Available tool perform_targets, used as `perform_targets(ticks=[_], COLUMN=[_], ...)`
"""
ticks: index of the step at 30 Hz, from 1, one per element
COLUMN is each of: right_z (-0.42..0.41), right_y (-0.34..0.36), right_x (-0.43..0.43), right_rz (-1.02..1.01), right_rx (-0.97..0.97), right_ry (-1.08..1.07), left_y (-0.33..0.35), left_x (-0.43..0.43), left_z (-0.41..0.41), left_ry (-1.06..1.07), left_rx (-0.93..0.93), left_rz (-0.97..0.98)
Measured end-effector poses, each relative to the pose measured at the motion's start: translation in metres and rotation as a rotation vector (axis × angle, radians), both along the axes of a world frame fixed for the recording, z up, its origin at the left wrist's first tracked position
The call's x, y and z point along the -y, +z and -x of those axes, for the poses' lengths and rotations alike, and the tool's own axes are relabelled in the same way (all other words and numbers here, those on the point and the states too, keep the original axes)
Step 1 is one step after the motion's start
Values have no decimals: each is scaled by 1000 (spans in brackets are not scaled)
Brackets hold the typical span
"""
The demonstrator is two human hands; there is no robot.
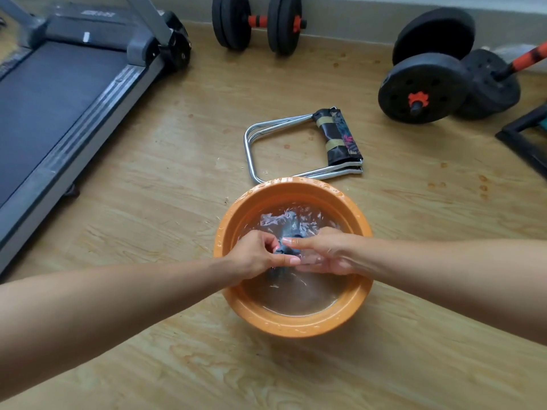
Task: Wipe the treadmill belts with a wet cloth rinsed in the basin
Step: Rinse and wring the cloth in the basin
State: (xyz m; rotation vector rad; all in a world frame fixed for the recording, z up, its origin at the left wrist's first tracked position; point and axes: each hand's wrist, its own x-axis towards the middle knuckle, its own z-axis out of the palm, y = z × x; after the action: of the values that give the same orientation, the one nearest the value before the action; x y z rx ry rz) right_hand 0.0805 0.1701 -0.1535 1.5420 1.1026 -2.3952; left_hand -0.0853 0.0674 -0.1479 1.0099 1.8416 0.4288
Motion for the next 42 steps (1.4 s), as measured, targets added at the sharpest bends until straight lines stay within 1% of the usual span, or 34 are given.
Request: perform_targets(ticks=[2, 3, 4, 6, 8, 9, 11, 13, 15, 16, 17, 19, 21, 24, 26, 28, 31, 33, 35, 36, 37, 40, 41, 42], right_z=[0, 0, 0, 1, 4, 7, 12, 15, 15, 15, 13, 9, 6, 3, 2, 2, 1, 1, 1, 1, 1, 4, 5, 6], right_y=[-6, -7, -12, -14, -11, -8, -3, 0, 3, 2, 2, 2, 2, -3, -5, -10, -9, -7, -6, -8, -8, -11, -12, -12], right_x=[3, 4, 2, -2, -5, -5, -2, 2, 5, 5, 3, -4, -10, -13, -10, -6, -1, -2, -4, -4, -3, -1, 0, 2], right_rz=[39, 45, 61, 105, 30, -15, -62, -49, -46, -68, -86, -101, -145, -295, -338, -312, -237, -204, -185, -199, -232, -345, -337, -317], right_rx=[-15, -22, -28, -46, -8, 19, 14, -33, -63, -52, -28, 14, 62, 199, 270, 301, 246, 204, 173, 166, 165, 223, 235, 241], right_ry=[68, 63, 37, -7, 40, 71, 127, 155, 187, 209, 231, 240, 222, 176, 77, -29, -182, -240, -285, -284, -267, -250, -265, -283], left_y=[1, 2, 2, 2, 3, 4, 3, 3, 7, 9, 11, 9, 3, -2, -2, -3, -7, -11, -11, -9, -9, -13, -13, -14], left_x=[0, -1, -2, -5, -7, -7, -7, -9, -11, -10, -10, -9, -9, -13, -14, -13, -12, -12, -13, -13, -14, -17, -17, -17], left_z=[5, 8, 11, 13, 11, 8, 6, 8, 12, 13, 13, 10, 8, 8, 7, 3, -8, -13, -16, -18, -18, -11, -9, -8], left_ry=[36, 68, 101, 153, 190, 228, 324, 386, 399, 387, 371, 364, 421, 527, 551, 585, 597, 570, 518, 476, 437, 413, 431, 461], left_rx=[96, 135, 146, 96, 66, 92, 188, 312, 468, 514, 513, 427, 320, 202, 132, 112, 57, 91, 267, 302, 256, -49, -95, -93], left_rz=[1, 9, 20, 48, 61, 64, 87, 118, 148, 166, 177, 185, 161, 39, -32, -69, -65, -28, 26, 45, 37, 9, 1, -9])
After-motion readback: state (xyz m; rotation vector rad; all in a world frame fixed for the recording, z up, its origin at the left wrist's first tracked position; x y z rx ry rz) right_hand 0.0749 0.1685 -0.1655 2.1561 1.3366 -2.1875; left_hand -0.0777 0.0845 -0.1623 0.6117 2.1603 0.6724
